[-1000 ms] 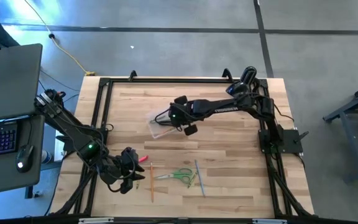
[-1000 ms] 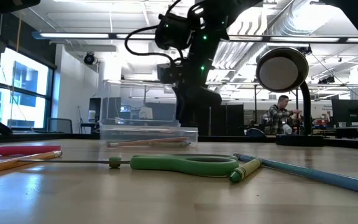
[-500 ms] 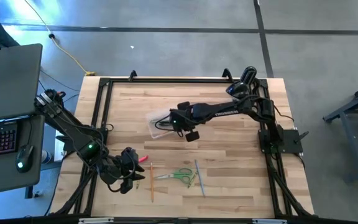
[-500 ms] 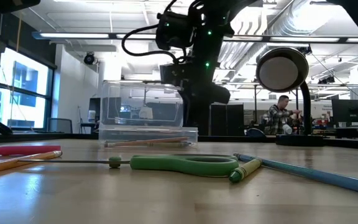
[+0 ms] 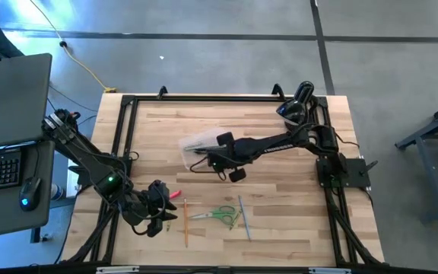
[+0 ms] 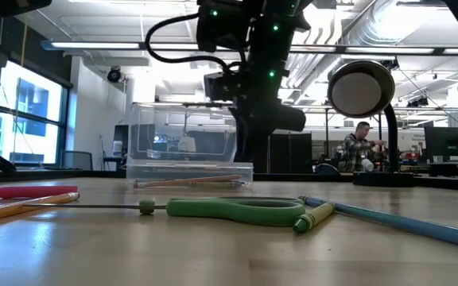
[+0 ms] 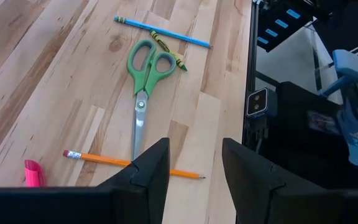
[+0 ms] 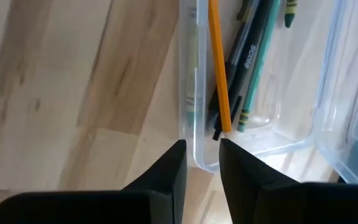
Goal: Pick & place school supplies into a supply box
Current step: Adjust the supply box
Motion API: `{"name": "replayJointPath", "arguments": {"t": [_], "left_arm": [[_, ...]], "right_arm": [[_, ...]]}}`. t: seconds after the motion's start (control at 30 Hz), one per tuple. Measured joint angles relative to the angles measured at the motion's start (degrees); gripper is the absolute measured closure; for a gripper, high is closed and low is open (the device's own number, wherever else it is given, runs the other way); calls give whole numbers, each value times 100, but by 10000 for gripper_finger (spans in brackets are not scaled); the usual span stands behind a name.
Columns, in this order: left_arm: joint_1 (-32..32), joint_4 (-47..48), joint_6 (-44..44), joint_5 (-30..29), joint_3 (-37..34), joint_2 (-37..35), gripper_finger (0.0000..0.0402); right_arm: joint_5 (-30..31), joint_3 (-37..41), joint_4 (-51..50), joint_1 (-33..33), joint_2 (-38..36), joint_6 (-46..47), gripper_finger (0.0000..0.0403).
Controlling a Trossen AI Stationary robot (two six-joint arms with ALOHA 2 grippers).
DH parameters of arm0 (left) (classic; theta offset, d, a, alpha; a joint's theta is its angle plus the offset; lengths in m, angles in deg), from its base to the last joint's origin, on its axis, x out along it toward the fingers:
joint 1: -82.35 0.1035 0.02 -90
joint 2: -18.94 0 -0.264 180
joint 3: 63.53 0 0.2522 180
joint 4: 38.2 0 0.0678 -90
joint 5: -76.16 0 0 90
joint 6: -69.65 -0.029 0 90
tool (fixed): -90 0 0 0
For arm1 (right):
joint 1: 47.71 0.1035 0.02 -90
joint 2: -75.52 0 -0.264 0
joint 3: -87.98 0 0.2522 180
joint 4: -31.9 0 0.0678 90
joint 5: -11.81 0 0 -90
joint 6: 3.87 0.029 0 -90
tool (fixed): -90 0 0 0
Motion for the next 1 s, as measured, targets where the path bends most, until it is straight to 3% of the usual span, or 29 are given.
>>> {"name": "replayJointPath", "arguments": {"t": [0.5, 0.8, 1.0], "left_arm": [[0, -2, -1, 0, 0, 1, 222], [0, -1, -2, 0, 0, 1, 222], [0, -1, -1, 0, 0, 1, 222]], "right_arm": [[-978, 122, 437, -369, -4, -6, 329], [-716, 439, 753, -365, -13, -309, 333], [-705, 442, 771, -378, -11, -370, 367]]}}
